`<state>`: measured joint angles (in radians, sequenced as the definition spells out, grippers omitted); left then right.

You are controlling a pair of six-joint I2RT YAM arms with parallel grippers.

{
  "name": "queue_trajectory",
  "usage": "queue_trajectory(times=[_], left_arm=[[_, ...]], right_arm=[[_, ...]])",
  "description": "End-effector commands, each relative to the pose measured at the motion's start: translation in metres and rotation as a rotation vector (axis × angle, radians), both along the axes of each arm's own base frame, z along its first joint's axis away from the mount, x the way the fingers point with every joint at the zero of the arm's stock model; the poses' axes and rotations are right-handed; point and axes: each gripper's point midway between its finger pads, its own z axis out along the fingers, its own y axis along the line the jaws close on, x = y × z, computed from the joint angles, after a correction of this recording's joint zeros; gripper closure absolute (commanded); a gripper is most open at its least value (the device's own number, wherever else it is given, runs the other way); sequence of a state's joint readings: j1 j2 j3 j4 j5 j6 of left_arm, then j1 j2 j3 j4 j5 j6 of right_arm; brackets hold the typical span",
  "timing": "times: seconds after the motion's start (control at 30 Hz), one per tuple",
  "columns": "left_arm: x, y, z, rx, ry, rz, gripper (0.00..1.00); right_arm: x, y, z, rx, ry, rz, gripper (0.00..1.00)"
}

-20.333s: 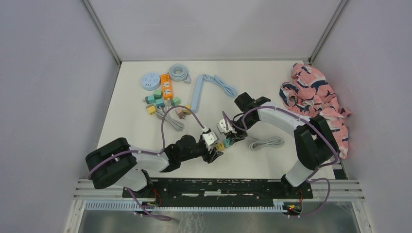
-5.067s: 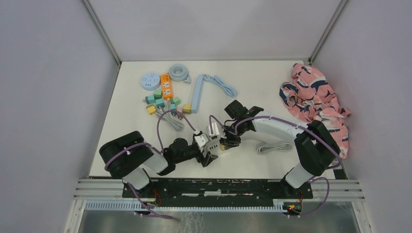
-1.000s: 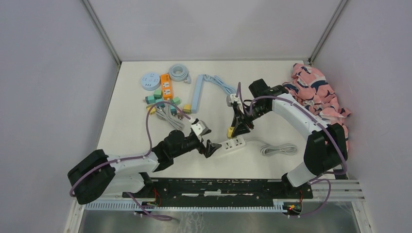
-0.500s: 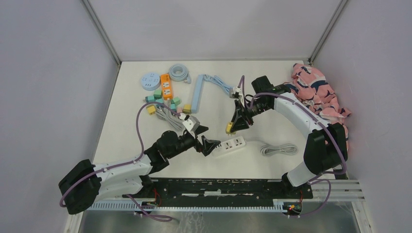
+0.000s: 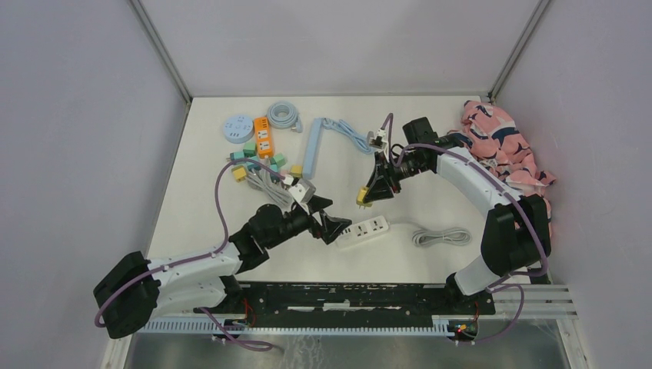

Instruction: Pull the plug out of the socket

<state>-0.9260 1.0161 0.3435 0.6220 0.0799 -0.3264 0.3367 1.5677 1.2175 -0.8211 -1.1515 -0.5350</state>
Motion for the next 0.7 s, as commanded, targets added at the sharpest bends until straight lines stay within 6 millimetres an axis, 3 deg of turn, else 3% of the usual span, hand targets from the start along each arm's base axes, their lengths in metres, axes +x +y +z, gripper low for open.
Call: queue_trajectory(times=[0.0,0.67], left_arm=[[0.006,-0.007,0.026,-0.077,0.017,0.016,0.01],[0.014,-0.017,0.029,-0.103,0.085,0.029,0.01]], right_arm=[[0.002,0.003,0.019,0.075,-0.002,-0.012,0.95],[0.015,0.008,0.014,0.097,0.124,-0.089,0.93]])
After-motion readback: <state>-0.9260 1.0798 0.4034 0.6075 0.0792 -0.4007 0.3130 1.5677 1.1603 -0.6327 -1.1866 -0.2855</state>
